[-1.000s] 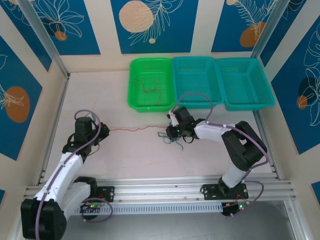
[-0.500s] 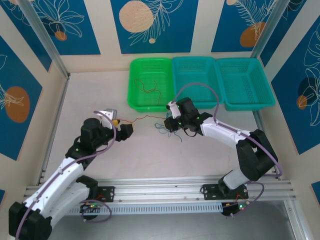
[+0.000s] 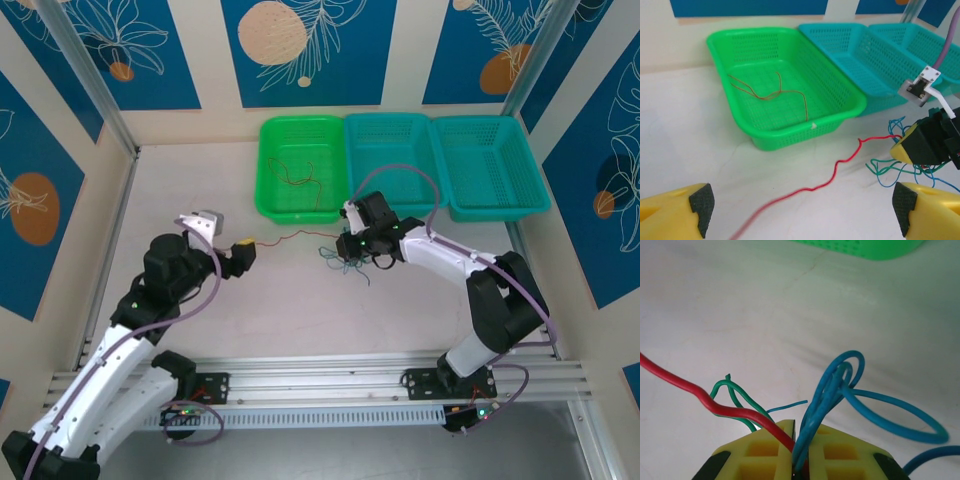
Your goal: Untangle the cables
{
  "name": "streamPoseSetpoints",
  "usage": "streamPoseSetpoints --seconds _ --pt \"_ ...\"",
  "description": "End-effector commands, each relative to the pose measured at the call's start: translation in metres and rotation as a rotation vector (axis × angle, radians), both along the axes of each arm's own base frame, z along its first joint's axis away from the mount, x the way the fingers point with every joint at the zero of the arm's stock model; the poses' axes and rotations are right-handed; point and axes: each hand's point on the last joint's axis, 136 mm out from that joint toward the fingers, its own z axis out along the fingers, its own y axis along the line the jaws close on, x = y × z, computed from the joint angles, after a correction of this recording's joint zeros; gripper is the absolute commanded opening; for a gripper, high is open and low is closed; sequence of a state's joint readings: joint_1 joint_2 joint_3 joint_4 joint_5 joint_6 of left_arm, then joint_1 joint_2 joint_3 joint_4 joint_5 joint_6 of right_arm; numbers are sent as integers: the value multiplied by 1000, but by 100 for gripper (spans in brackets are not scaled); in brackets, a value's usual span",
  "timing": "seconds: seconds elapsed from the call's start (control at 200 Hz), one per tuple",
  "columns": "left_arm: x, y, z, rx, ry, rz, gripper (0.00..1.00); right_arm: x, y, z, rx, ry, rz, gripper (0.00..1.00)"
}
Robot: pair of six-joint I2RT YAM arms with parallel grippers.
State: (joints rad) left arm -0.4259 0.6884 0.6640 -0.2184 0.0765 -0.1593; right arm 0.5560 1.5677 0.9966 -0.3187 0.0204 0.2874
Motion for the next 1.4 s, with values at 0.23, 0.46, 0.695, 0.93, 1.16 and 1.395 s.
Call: streamPoseSetpoints --seconds 0.23,0.46,0.695,0.93,1.16,1.395 --pt "2 -85 -31 -48 213 -390 87 -37 31 1 -59 -40 204 0" --pt "4 -97 -89 -58 365 -419 84 -39 38 11 -31 -49 217 0" --pt "1 -107 -110 -132 421 -446 38 -43 45 21 -4 -75 234 0" --pt "1 -100 -101 -121 377 -411 0 -37 33 1 -44 -41 143 3" --pt "23 -29 -61 -130 223 -12 0 -36 -20 -51 -159 103 -96 12" --pt "21 23 -39 -157 222 205 0 -39 -57 -69 -259 124 -197 38"
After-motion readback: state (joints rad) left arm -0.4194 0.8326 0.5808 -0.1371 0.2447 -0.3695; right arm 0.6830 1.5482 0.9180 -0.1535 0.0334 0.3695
